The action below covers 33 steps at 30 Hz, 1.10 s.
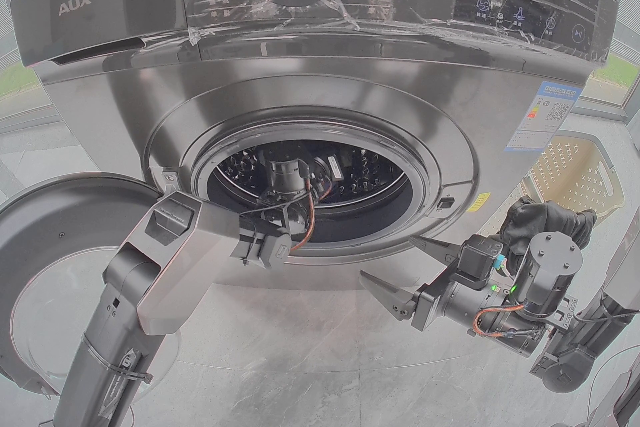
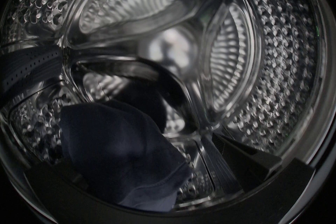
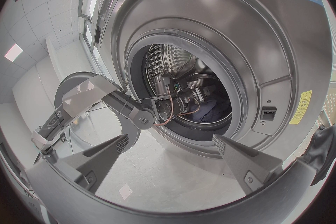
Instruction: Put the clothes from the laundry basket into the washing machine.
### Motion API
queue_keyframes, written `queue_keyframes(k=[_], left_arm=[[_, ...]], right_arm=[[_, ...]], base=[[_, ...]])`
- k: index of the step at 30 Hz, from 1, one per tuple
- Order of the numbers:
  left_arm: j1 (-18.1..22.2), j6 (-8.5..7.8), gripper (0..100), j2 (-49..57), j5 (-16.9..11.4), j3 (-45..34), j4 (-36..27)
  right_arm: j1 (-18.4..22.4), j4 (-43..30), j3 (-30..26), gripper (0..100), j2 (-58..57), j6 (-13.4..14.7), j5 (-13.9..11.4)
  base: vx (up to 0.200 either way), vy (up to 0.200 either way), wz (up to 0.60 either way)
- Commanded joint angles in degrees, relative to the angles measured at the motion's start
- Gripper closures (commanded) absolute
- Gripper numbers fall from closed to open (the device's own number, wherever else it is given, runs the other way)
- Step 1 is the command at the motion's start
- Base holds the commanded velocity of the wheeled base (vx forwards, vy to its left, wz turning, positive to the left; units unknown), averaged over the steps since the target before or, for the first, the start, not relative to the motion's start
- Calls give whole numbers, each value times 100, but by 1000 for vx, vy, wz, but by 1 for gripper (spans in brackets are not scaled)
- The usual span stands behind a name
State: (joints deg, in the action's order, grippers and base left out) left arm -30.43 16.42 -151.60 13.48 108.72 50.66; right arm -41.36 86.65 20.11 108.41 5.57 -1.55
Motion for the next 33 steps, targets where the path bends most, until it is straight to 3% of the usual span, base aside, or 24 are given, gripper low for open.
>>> queue_keyframes(k=[1, 5, 7, 8, 12, 20, 24, 27, 33], left_arm=[[-376, -148, 0, 957, -267, -1652, -21], [-446, -543, 0, 1300, -346, -2373, 5], [-482, -587, 0, 1388, -346, -2566, 5], [-534, -675, 0, 1669, -425, -3111, -13], [-631, -790, 0, 2056, -505, -3963, 128], [-1018, -869, 0, 3550, -680, -6029, 260], [-1211, -772, 0, 4139, -795, -6776, 418], [-1448, -596, 0, 4930, -847, -7532, 611], [-1607, -579, 0, 6064, -786, -8437, 699]], right_arm=[[-3, 1, -8, 0, 5, 5, -3], [-3, 1, -16, 0, -4, -3, -3], [-3, 1, -8, 0, -13, -3, -3], [5, 1, -16, 0, -22, -3, -3], [-3, 1, -34, 0, -22, -3, -3], [-3, 10, -139, 0, -48, -3, -3], [-12, 10, -324, 0, -127, -3, -3], [67, 10, -552, 0, -329, -12, -3], [331, 1, -913, 0, -795, -12, -3]], base=[[0, 0, 0], [0, 0, 0], [0, 0, 0], [0, 0, 0], [0, 0, 0], [0, 0, 0], [0, 0, 0], [0, 0, 0], [0, 0, 0]])
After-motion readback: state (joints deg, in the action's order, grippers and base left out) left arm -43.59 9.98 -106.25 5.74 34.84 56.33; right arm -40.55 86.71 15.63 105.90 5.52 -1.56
